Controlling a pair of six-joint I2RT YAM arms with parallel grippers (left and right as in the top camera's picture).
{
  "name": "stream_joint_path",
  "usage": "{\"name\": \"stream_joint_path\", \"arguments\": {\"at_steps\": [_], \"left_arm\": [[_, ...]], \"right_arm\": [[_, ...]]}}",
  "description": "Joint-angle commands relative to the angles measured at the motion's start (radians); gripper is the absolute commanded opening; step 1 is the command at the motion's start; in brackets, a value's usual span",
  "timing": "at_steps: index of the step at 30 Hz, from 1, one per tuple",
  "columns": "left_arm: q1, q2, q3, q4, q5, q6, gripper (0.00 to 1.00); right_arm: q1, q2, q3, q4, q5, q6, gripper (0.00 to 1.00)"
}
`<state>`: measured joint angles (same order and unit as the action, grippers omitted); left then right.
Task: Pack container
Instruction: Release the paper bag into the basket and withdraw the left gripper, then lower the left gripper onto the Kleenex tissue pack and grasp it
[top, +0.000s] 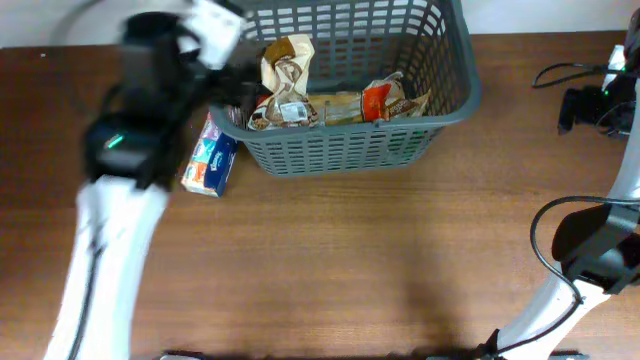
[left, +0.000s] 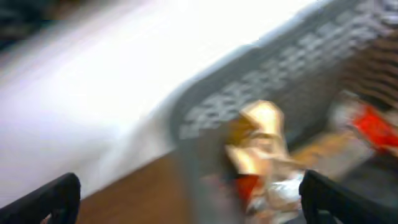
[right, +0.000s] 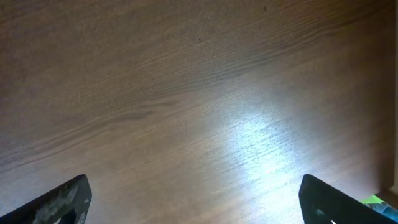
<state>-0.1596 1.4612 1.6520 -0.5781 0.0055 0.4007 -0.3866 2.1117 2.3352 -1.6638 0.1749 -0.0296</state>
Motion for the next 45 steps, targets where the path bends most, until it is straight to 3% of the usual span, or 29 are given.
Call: {"name": "stream_joint_path", "arguments": {"at_steps": [1,6,11,16,22,25,32,36,45], "left_arm": [[0.082,-0.121,0.021,-0.047,-0.127,-0.018,1.0],[0.193,-0.194,0.021,-0.192,-0.125,-0.097,0.99],[0.208,-0.184,0.013,-0.377,-0.047,-0.103,0.99],[0.267,-0.105,-0.052,-0.406,-0.091,-0.275,0.99],[0.433,0.005,-0.069,-0.444,0.278,-0.294,0.99],[0.516,0.047,-0.069,-0.441,0.431,-0.206,0.99],[0.552,0.202,-0.069,-0.475,0.5,-0.022,1.0],[0.516,0.303,-0.069,-0.473,0.495,0.068,0.99],[0.473,0.471,-0.069,-0.427,0.396,0.098,0.99]], "right_arm": [[-0.001,-0.006,-0.005,0.003,0.013,0.009,0.99],[-0.001,-0.006,-0.005,0.003,0.013,0.009,0.99],[-0.001,-0.006,-0.005,0.003,0.013,0.009,0.99],[-0.001,-0.006,-0.005,0.003,0.013,0.009,0.98],[-0.001,-0.006,-0.005,0.003,0.013,0.009,0.99],[-0.001,-0.006,-0.005,0.003,0.013,0.009,0.99],[-0.001,-0.006,-0.005,0.003,0.013,0.009,0.99],[-0.001,-0.006,-0.005,0.003,0.013,0.009,0.99],[-0.001,-0.006,-0.005,0.003,0.013,0.009,0.99]]}}
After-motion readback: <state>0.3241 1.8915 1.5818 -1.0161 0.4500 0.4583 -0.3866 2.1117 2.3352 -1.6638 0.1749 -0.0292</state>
